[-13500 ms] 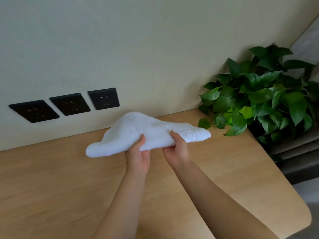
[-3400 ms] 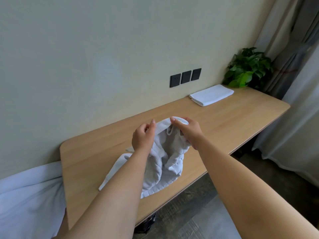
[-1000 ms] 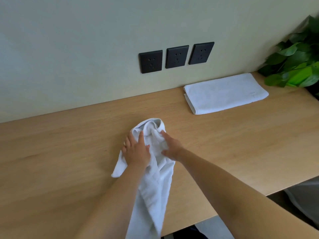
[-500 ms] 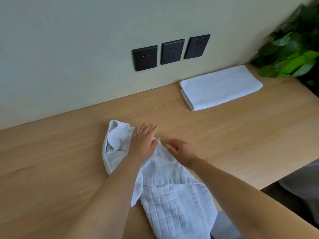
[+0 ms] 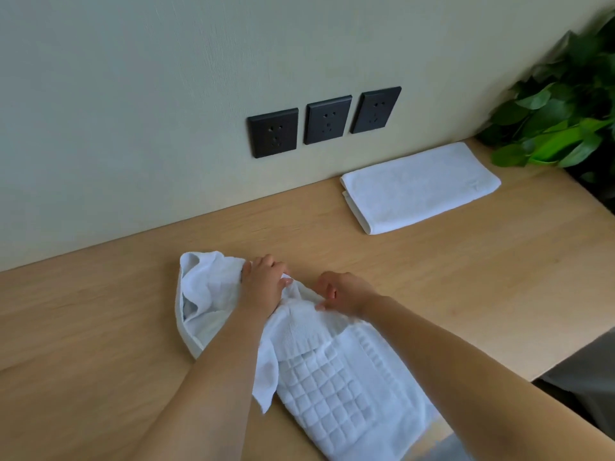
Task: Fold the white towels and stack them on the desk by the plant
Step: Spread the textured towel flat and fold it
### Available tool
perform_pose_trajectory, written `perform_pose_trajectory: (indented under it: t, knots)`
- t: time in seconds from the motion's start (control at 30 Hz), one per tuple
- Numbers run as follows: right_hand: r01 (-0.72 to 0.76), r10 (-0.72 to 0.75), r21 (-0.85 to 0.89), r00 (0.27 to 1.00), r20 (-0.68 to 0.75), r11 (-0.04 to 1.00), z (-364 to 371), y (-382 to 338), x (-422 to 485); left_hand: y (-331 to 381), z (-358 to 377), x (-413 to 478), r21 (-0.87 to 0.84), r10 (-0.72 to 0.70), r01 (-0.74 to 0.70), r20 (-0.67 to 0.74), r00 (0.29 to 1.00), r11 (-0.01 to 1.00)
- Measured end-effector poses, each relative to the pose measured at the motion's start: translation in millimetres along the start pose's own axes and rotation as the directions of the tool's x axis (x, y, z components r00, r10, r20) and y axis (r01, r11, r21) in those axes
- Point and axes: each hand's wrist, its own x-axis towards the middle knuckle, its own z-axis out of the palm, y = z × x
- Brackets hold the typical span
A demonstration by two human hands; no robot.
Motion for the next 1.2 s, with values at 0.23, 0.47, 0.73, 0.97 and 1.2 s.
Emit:
perform_pose_trajectory:
  t: [0.23,0.47,0.73,0.97,1.2]
  knots:
    - [0.152,-0.159,-0.055,0.974,-0.161,0.987,-41,-9,35,-21,-28,48,-0.181,-0.246,0.202,-0.273,0.930,0.963]
    - [0.130,-0.150,-0.297,0.988,-0.046,0.946,-44,-2,39,11,-29,26,-0.448,-0.143,0.094,-0.077,0.987,0.889]
    - [0.132,-0.255,-0.375,0.919,-0.301,0.918,-50,-13,36,5,-28,6,-0.474,-0.129,0.117,0.008,0.992,0.873]
    - [0.401,-0.542,-0.425,0.789,-0.290,0.812,-51,-18,-25,7,-67,7,-0.519,-0.288,0.283,0.074,0.955,0.806]
    - [0.164,-0.189,-0.131,0.958,-0.216,0.978,-47,-22,-42,40,-50,-26,-0.598,-0.155,0.101,-0.038,0.987,0.795]
